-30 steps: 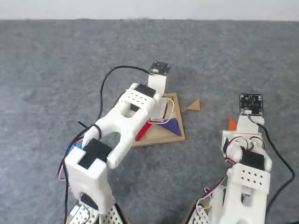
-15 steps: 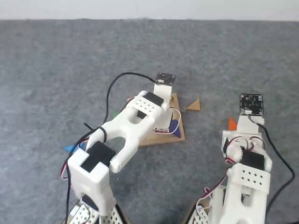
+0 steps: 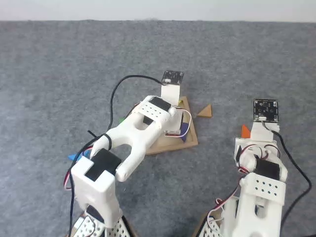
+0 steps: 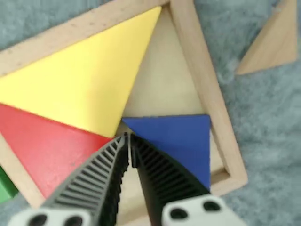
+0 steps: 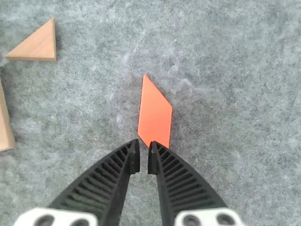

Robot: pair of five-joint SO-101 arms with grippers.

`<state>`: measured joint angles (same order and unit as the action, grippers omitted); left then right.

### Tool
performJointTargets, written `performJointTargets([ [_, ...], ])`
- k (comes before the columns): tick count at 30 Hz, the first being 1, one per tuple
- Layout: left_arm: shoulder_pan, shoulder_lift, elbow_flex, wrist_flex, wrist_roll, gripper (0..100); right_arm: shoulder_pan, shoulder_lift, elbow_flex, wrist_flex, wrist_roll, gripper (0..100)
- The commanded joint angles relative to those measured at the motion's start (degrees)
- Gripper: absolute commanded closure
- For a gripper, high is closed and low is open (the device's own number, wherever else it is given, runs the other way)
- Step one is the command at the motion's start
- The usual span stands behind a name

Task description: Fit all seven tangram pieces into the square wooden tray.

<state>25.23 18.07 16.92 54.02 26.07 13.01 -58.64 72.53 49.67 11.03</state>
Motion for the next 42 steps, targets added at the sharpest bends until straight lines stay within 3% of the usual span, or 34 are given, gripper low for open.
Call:
performJointTargets([
  [1, -0.18, -2.64, -3.74, -3.87, -2.20, 99, 0.31, -1.63, -1.93, 0.48, 0.97, 94.8],
  [4, -0.18, -2.64, -3.74, -4.84, -5.54, 99, 0.31, -1.63, -1.93, 0.48, 1.05, 94.8],
  [13, -0.09, -2.64, -3.74, -9.41, -6.07, 99, 0.31, -1.63, -1.93, 0.40, 1.05, 94.8],
  [21, -0.62, -3.25, -3.82, -6.24, -8.26, 99, 0.31, -1.63, -1.85, 0.31, 1.14, 94.8],
  [29, 3.34, -1.32, -9.36, -6.77, 3.25, 99, 0.31, -1.63, -1.85, 0.04, 1.14, 94.8],
  [34, 3.69, 5.80, -14.37, -2.99, 3.96, 99, 0.31, -1.63, -1.85, 0.04, 1.14, 94.8],
  [37, 4.13, 8.79, -19.47, 3.60, 4.66, 99, 0.31, -1.71, -1.85, -0.04, 1.14, 94.8],
  [42, 8.79, 9.23, -21.32, 7.38, 3.60, 99, 0.31, -1.71, -1.85, -0.04, 1.14, 94.8],
])
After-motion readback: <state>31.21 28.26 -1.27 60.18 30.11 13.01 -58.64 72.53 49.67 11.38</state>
